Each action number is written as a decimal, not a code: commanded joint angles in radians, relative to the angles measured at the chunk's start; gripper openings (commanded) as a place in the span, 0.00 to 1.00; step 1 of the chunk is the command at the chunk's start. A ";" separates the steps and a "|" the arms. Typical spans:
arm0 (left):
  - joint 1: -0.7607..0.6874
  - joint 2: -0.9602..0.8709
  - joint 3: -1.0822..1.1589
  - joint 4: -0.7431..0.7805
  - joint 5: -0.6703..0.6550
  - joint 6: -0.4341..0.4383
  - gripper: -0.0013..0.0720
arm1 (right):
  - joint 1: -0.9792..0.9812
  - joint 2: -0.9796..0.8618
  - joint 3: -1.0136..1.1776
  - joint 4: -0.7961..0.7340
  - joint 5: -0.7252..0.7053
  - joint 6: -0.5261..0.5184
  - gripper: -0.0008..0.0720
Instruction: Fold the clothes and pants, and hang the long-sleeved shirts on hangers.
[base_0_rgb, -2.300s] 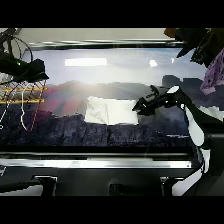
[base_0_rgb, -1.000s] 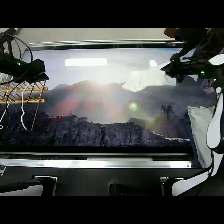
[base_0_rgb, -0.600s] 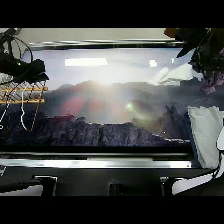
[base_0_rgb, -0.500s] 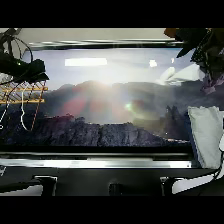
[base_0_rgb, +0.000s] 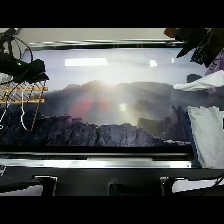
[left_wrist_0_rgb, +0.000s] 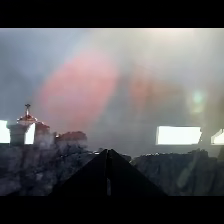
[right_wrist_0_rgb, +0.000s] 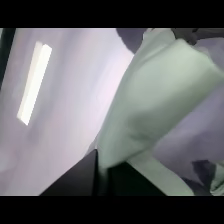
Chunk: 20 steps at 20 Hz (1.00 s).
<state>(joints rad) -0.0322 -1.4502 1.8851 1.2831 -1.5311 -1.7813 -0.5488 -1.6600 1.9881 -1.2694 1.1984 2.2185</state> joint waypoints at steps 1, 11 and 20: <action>-0.001 0.000 0.000 0.000 0.000 0.000 0.04 | -0.006 0.045 0.001 -0.145 0.050 0.114 0.05; -0.001 0.000 0.000 0.000 0.000 0.001 0.04 | -0.005 0.112 0.001 -0.352 0.397 0.143 0.05; 0.000 0.000 -0.001 0.000 -0.029 0.026 0.04 | -0.002 0.129 -0.183 -0.568 0.602 -0.174 0.05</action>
<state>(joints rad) -0.0322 -1.4502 1.8851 1.2831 -1.5402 -1.7710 -0.5510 -1.5421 1.8931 -1.7679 1.7317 2.1410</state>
